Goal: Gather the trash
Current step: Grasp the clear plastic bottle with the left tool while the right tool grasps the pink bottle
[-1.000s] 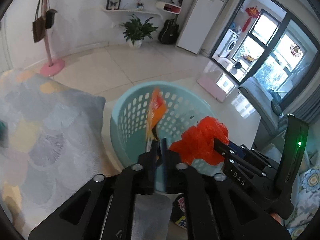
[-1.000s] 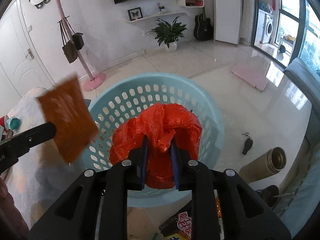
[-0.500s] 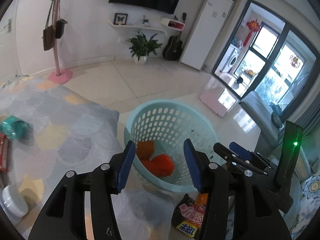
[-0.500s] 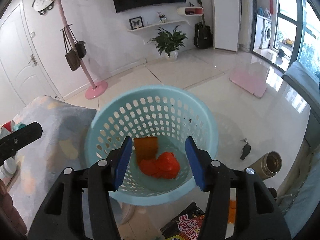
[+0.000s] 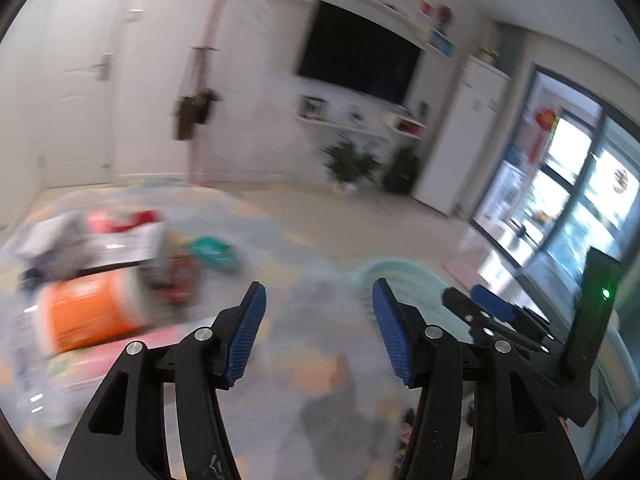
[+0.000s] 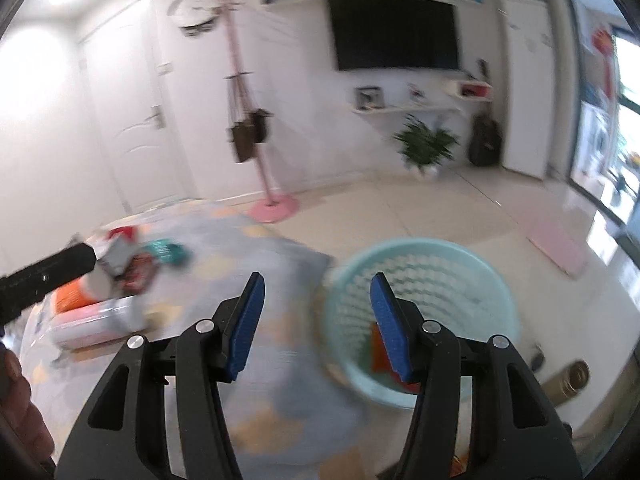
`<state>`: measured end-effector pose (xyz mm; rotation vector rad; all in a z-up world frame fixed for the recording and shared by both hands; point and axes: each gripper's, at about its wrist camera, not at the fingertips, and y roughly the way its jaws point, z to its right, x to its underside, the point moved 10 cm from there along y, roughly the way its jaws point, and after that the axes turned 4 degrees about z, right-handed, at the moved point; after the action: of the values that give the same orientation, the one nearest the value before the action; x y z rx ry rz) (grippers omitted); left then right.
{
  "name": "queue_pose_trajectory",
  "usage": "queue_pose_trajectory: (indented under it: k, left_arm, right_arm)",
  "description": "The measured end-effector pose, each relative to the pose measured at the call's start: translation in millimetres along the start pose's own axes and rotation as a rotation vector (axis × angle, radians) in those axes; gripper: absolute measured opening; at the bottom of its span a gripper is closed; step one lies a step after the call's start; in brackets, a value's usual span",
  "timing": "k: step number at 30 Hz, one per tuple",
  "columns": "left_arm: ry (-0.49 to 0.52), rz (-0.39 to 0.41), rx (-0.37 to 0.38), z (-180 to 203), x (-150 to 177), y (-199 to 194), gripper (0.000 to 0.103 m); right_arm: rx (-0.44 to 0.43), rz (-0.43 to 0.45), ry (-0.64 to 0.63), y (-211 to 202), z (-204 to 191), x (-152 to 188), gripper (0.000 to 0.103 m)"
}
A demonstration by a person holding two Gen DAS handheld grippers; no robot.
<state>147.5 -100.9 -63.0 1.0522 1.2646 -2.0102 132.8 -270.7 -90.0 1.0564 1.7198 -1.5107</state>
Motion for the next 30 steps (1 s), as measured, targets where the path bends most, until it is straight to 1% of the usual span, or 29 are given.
queue_pose_trajectory:
  k: [2, 3, 5, 6, 7, 10, 12, 14, 15, 18, 21, 24, 25, 27, 30]
  left_arm:
    - [-0.05, 0.027, -0.095, -41.6, -2.2, -23.7, 0.054]
    - [-0.072, 0.035, -0.13, -56.1, -3.6, -33.7, 0.054]
    - [-0.119, 0.047, -0.205, -91.7, -4.0, -52.6, 0.06]
    - [-0.145, 0.054, -0.258, -116.4, -2.8, -64.6, 0.062]
    - [-0.158, 0.054, -0.295, -133.6, -2.5, -71.6, 0.062]
    - [-0.186, 0.021, -0.412, -178.1, 0.6, -85.3, 0.063]
    - [-0.212, -0.009, -0.45, -203.1, 8.2, -86.5, 0.065]
    - [-0.244, -0.036, -0.452, -224.4, 18.6, -83.4, 0.065]
    - [-0.264, -0.049, -0.44, -233.2, 26.6, -82.4, 0.065]
    - [-0.297, -0.081, -0.415, -240.6, 37.0, -71.5, 0.065]
    - [-0.31, -0.1, -0.398, -245.4, 44.1, -61.9, 0.065]
    - [-0.327, -0.118, -0.386, -246.7, 50.4, -55.3, 0.065]
    - [-0.334, -0.118, -0.374, -246.3, 50.8, -54.4, 0.065]
    - [-0.341, -0.119, -0.367, -247.0, 52.2, -53.2, 0.065]
    - [-0.344, -0.118, -0.366, -247.3, 53.5, -53.2, 0.065]
  right_arm:
    - [-0.049, -0.011, -0.031, 3.1, -27.5, 1.9, 0.052]
    - [-0.076, -0.023, -0.048, 6.6, -42.7, 4.4, 0.052]
    - [-0.133, -0.052, -0.07, 15.5, -69.1, 9.7, 0.052]
    - [-0.161, -0.068, -0.078, 21.0, -81.5, 13.1, 0.052]
    - [-0.188, -0.085, -0.085, 27.1, -93.0, 16.7, 0.052]
    - [-0.258, -0.14, -0.096, 45.6, -123.9, 28.1, 0.052]
    - [-0.299, -0.175, -0.097, 56.3, -140.3, 32.8, 0.052]
    - [-0.33, -0.203, -0.101, 66.6, -152.6, 37.4, 0.052]
    - [-0.347, -0.216, -0.101, 71.0, -157.5, 39.5, 0.054]
    - [-0.413, -0.277, -0.079, 88.3, -175.6, 45.8, 0.059]
    - [-0.457, -0.321, -0.058, 98.9, -184.7, 49.0, 0.061]
    - [-0.526, -0.368, -0.024, 103.1, -190.9, 53.5, 0.061]
    - [-0.546, -0.377, -0.021, 100.7, -192.2, 55.2, 0.061]
    - [-0.614, -0.396, -0.023, 88.5, -197.3, 59.7, 0.061]
    - [-0.636, -0.381, -0.091, 63.2, -202.3, 64.3, 0.061]
